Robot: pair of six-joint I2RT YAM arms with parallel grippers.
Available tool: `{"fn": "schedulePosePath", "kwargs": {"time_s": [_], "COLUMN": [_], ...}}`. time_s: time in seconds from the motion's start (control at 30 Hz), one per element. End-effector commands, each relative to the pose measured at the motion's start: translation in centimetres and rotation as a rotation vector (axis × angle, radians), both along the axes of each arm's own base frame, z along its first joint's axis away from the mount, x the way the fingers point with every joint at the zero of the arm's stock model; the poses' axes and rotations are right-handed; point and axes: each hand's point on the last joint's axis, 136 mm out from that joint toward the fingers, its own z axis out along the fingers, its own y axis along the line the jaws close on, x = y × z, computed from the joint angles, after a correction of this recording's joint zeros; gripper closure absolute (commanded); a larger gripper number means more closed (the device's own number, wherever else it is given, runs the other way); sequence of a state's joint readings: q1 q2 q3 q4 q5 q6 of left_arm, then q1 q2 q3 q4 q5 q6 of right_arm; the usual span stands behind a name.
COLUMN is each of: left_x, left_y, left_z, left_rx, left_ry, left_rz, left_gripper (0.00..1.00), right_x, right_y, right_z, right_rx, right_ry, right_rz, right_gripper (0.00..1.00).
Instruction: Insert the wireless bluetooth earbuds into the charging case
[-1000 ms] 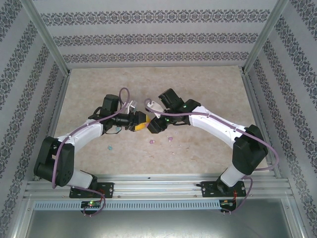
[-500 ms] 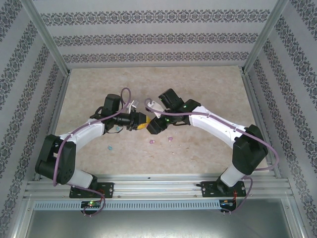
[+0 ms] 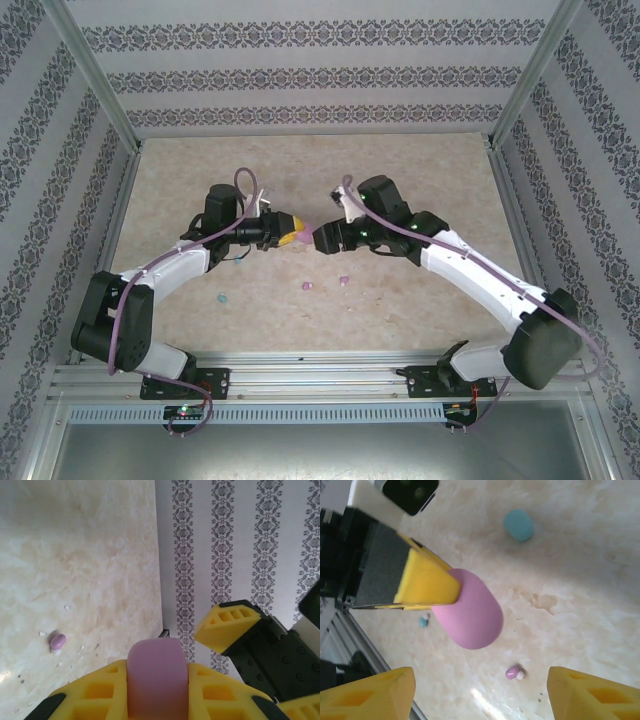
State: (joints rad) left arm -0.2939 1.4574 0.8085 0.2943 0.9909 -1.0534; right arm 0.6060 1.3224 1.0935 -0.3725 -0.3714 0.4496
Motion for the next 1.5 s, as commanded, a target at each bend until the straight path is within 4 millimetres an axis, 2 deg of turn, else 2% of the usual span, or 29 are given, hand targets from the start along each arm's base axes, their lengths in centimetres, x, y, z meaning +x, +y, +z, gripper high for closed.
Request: {"fn": "schedulePosePath", "kwargs": {"time_s": [0.0,0.23,0.5,0.77,0.97,1.17,1.3,1.47], "left_x": [0.9,1.2,1.7,1.7,1.8,1.9,2.1,2.4], "left_y": [0.4,0.9,0.9,0.6,0.5,0.5,0.4,0.5], "left_z": [3.5,5.6,7.8,8.3,8.8,9.0,8.9,8.7], "left_rx": [-0.039,-0.069,-0.134,-0.221,-0.237,-0.254,-0.263,-0.254], "left_ry": [-0.103,-0.124,-0.131,-0.109,-0.119,-0.134,-0.137,-0.145], "left_rz": [0.046,0.112,0.148,0.142,0.144,0.158,0.158,0.173], "left_gripper": [0.93,0.93,0.93,0.93,0.94,0.94,0.94,0.95], "right_x": [1.6,2.6,3.3,3.9,4.6,5.0,5.1,4.7], "right_y": [-0.6,0.4,2.0,2.5,3.2,4.1,4.6,5.8], "right_z": [1.1,1.8,2.5,3.6,3.7,4.8,5.2,5.1], "right_rx": [0.145,0.306,0.437,0.495,0.533,0.616,0.657,0.676], "right_ry": [0.082,0.224,0.256,0.228,0.237,0.257,0.269,0.300], "right_rz": [-0.182,-0.242,-0.223,-0.206,-0.203,-0.182,-0.174,-0.156], "right_gripper": [0.28,0.28,0.29,0.31,0.34,0.37,0.42,0.56]}}
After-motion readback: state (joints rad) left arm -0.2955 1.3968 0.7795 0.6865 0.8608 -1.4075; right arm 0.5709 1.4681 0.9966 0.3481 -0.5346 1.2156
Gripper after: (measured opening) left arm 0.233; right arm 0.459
